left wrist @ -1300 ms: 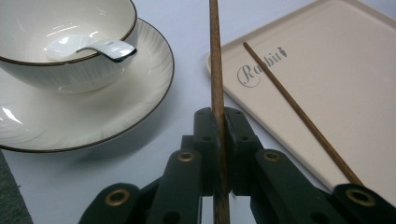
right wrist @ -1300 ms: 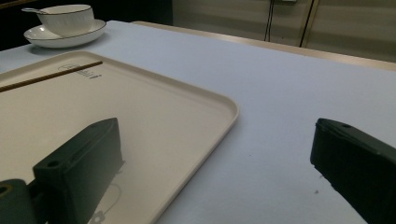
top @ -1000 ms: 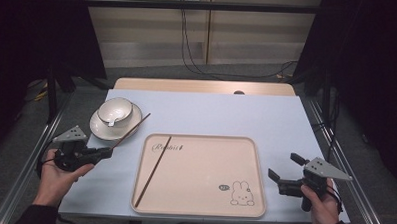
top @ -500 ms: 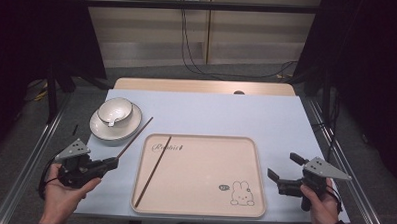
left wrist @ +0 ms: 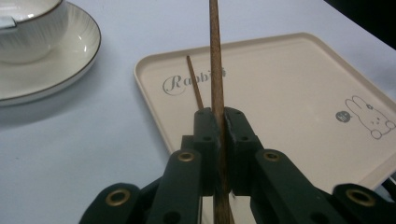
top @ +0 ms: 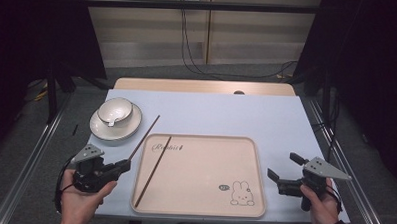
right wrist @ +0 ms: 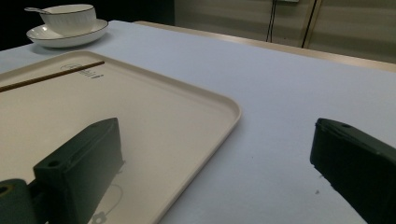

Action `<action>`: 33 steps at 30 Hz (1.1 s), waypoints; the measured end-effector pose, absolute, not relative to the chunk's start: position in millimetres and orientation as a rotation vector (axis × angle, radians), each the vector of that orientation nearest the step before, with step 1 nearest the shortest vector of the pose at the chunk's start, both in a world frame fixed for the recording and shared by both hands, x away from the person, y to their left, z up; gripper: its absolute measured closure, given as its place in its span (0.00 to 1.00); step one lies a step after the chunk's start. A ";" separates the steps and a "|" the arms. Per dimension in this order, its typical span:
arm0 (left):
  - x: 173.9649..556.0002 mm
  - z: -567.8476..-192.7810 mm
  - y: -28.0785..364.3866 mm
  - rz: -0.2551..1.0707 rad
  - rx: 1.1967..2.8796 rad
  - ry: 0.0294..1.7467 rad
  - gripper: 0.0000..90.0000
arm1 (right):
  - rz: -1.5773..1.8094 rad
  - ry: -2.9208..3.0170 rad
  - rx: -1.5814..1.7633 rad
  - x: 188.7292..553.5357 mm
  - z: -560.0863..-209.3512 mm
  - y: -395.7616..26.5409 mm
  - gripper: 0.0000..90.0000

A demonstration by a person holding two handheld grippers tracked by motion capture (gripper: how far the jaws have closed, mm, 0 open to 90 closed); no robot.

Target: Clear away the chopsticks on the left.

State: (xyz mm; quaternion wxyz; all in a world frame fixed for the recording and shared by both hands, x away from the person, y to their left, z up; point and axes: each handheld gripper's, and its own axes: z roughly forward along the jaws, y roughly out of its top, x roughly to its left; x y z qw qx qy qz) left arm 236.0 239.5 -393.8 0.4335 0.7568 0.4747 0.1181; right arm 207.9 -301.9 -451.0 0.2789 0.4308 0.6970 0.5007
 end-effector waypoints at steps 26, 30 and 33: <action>255.8 -427.5 182.9 0.259 1.915 1.293 0.94 | 1.338 1.876 1.149 207.6 -451.1 -301.4 0.02; 259.3 -439.2 181.3 0.222 1.919 1.331 0.94 | 1.335 1.878 1.150 207.5 -451.2 -301.5 0.02; 259.4 -444.5 178.3 0.204 1.946 1.344 0.94 | 1.333 1.877 1.150 207.9 -451.3 -301.4 0.02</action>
